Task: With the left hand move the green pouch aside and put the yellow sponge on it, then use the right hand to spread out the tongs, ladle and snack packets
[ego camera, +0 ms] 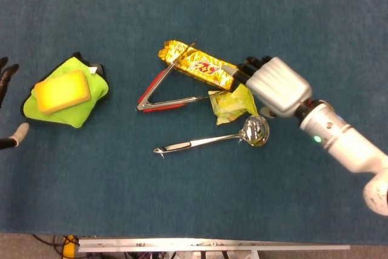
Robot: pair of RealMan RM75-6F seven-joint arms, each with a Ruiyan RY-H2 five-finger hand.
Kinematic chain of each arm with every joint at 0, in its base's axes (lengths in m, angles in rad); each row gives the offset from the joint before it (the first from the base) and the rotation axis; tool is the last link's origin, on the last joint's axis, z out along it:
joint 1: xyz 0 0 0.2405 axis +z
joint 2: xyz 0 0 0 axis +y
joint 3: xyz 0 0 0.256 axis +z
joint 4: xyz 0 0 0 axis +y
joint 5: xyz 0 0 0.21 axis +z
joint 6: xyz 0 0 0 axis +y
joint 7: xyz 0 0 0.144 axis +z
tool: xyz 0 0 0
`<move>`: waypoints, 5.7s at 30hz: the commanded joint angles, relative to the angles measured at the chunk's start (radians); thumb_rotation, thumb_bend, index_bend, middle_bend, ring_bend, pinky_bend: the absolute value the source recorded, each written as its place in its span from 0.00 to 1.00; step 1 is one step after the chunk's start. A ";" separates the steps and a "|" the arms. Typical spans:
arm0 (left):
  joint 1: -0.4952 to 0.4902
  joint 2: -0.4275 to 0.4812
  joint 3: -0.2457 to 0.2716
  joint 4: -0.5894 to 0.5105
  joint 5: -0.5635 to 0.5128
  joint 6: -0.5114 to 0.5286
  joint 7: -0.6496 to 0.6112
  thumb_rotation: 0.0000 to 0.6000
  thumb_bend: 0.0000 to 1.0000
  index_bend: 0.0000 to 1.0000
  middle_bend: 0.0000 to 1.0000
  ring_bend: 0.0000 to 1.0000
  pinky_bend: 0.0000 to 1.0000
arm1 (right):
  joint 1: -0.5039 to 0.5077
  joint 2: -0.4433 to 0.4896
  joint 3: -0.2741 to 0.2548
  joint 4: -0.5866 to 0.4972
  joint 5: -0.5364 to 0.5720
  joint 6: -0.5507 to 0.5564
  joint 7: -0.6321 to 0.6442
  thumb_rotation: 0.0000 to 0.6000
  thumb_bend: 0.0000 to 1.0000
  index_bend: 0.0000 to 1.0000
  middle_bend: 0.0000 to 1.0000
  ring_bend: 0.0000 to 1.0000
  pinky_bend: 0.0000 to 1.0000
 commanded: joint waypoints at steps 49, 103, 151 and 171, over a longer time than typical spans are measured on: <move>0.047 0.026 0.031 -0.012 0.116 -0.002 -0.061 1.00 0.27 0.00 0.00 0.00 0.15 | 0.279 -0.489 -0.053 0.362 0.345 0.150 -0.248 1.00 0.19 0.55 0.51 0.46 0.60; 0.017 0.022 0.022 -0.057 0.095 -0.067 0.016 1.00 0.27 0.00 0.00 0.00 0.15 | 0.068 -0.132 -0.168 -0.017 -0.153 0.231 0.159 1.00 0.20 0.70 0.62 0.65 0.80; -0.008 0.032 0.020 -0.137 0.064 -0.093 0.135 1.00 0.27 0.00 0.00 0.00 0.15 | -0.036 0.121 -0.250 -0.141 -0.420 0.160 0.534 1.00 0.16 0.08 0.28 0.30 0.56; -0.005 0.026 0.030 -0.123 0.059 -0.100 0.115 1.00 0.27 0.00 0.00 0.00 0.15 | 0.012 0.088 -0.084 0.108 -0.161 0.092 0.266 1.00 0.05 0.14 0.32 0.30 0.54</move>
